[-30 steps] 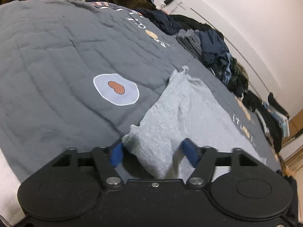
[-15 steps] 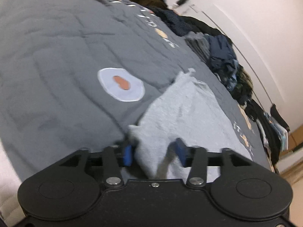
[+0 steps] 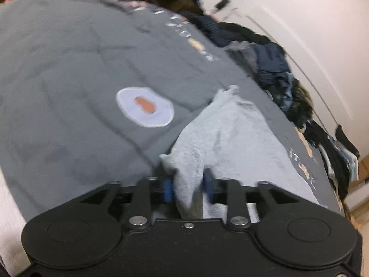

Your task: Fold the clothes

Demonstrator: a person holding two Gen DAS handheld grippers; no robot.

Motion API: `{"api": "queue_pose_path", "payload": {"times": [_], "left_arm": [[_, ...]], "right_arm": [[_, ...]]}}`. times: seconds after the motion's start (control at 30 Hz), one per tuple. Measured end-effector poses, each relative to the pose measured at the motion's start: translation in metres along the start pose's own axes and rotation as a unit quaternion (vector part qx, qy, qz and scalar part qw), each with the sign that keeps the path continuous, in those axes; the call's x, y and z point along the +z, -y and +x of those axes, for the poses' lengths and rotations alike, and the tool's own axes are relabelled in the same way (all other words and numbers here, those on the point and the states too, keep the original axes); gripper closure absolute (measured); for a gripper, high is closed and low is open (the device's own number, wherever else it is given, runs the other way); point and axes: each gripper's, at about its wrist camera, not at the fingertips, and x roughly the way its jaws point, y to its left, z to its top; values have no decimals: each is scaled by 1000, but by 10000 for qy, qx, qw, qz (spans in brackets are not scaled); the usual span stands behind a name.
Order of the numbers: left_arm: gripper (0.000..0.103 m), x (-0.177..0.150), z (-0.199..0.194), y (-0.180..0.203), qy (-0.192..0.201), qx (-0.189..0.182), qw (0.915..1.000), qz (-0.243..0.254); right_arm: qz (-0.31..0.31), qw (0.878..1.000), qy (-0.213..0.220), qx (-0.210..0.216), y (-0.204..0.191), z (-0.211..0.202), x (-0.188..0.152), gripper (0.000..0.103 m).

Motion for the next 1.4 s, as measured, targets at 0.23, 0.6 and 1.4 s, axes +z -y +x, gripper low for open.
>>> {"api": "queue_pose_path", "payload": {"times": [0.23,0.6,1.4], "left_arm": [[87,1,-3,7,165,-32,9997,161],[70,-5,-4,4,83,271,9996,43],[91,-10,-3,23,239,250,9986,392]], "right_arm": [[99,9999,27,-2,9,-5,0,56],[255,9994,134,181,18,-14,4,56],[390,9985,196,344,25,-28,0,56]]}}
